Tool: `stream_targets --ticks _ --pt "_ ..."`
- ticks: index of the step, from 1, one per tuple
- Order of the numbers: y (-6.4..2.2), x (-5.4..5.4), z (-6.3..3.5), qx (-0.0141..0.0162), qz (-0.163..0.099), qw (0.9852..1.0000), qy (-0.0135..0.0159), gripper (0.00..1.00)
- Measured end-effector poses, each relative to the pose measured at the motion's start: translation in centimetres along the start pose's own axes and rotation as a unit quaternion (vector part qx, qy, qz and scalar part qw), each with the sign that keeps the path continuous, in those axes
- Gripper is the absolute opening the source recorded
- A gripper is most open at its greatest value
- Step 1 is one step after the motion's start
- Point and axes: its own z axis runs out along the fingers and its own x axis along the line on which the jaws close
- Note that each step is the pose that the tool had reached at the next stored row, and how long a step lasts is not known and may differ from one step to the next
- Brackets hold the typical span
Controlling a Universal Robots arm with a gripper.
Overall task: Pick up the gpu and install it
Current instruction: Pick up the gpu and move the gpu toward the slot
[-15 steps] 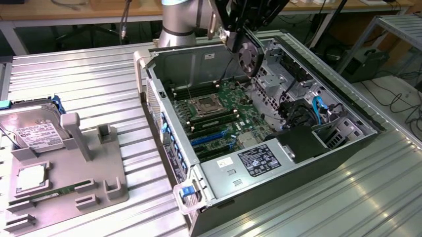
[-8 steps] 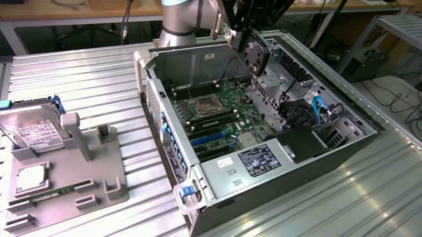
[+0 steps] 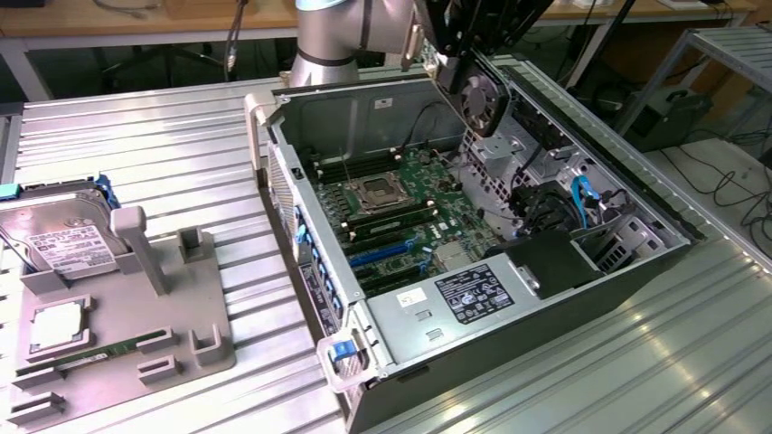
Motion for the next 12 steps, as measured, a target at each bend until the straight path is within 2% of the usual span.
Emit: stream_targets --ticks 12 --pt "-0.01 -2.5 0.10 0.0000 -0.001 1.0000 0.0000 0.28"
